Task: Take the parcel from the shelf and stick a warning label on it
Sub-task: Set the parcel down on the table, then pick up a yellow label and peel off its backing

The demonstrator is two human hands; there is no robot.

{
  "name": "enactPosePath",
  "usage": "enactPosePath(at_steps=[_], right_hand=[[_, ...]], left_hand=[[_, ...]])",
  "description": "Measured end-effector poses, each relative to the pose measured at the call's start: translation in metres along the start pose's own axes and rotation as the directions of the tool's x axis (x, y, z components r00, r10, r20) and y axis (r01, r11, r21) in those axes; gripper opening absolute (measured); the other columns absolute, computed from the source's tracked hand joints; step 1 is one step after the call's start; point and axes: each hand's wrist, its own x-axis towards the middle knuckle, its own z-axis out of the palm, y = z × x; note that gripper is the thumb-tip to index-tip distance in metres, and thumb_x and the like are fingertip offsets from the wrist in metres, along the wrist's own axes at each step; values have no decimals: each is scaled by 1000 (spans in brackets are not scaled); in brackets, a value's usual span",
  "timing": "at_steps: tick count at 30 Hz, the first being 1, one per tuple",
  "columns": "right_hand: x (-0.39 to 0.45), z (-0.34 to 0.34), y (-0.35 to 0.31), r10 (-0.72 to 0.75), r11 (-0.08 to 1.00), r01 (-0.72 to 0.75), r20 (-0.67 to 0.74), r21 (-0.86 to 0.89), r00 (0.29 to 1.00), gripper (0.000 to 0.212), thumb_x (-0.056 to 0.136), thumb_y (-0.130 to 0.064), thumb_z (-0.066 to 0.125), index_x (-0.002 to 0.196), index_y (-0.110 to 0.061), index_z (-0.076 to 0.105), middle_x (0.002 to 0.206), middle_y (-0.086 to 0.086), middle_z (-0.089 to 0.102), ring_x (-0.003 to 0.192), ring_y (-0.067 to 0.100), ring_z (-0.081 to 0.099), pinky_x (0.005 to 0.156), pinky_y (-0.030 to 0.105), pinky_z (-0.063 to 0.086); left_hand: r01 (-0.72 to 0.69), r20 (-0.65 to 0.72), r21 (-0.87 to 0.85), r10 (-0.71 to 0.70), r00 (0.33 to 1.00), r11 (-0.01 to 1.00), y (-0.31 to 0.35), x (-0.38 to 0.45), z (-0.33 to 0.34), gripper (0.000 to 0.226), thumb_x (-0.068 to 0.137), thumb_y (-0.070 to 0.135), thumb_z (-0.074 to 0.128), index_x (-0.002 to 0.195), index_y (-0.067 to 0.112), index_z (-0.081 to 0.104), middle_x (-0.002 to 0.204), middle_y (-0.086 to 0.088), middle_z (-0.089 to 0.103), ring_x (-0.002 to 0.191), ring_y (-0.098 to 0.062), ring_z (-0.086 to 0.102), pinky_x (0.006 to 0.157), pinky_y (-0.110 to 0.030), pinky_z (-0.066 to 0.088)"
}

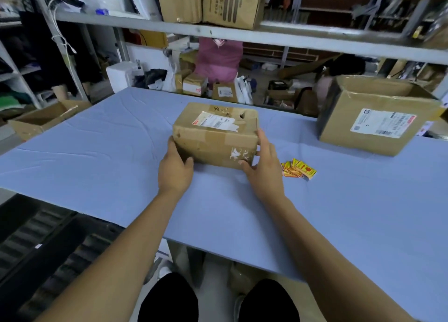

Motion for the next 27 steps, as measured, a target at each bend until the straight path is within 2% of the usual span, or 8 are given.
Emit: enactPosePath(at_steps=[2,5,9,14,17,21,23,27], right_hand=[[-10,-7,2,14,1000,-13,75,-18,997,99,81,-18,72,156,-31,9,142,5,47,117,27,58,92,44,53],[-25,-21,3,13,999,-7,154,-39,988,102,82,-22,74,156,-32,4,153,3,39,130,24,51,97,44,50],[-49,-47,8,15,1000,-14,114,-3,993,99,83,-24,75,155,-33,8,158,-3,33,134,21,47,101,41,47],[-68,-100,39,142,989,-140,-41,56,989,98,80,-21,78,155,-31,16,137,1,48,119,16,53,94,40,52],[-64,-129,61,273,961,-267,-101,63,957,98,80,-20,79,155,-28,16,143,8,45,121,20,52,93,32,48],[-48,-140,82,308,951,-310,-46,-21,950,99,78,-25,81,155,-26,20,141,13,50,119,25,55,94,31,45],[-38,-138,89,308,947,-310,-40,-82,950,97,76,-29,82,154,-25,24,131,11,58,109,26,60,93,33,47],[-23,-133,97,279,946,-281,-39,-163,960,95,76,-36,81,152,-20,27,104,-1,65,99,23,63,80,25,42]], left_hand=[[12,23,117,-15,1000,993,8,-18,3,75,93,17,57,155,5,14,136,-22,53,120,-42,53,90,-43,45],[0,69,218,-15,997,976,19,-47,10,79,94,20,57,154,0,10,146,-24,43,133,-40,42,103,-44,40],[-172,256,200,118,959,964,45,-88,31,78,96,31,54,157,12,11,149,-14,43,140,-31,37,108,-41,38],[-342,409,95,276,870,935,84,-110,75,69,96,34,54,155,13,24,157,-9,38,147,-23,31,117,-33,26],[-382,398,18,344,850,924,103,-106,97,66,96,30,57,152,10,30,155,-9,40,144,-25,34,115,-28,23],[-439,389,-50,423,819,897,117,-85,122,67,92,25,63,151,13,34,152,-7,43,141,-24,38,112,-25,26],[-455,391,-46,435,811,889,120,-70,135,68,90,25,65,151,13,36,152,-6,43,140,-25,38,112,-26,27],[-467,409,-20,434,803,884,125,-44,154,70,88,28,66,151,16,37,150,-5,47,140,-24,38,113,-28,29]])
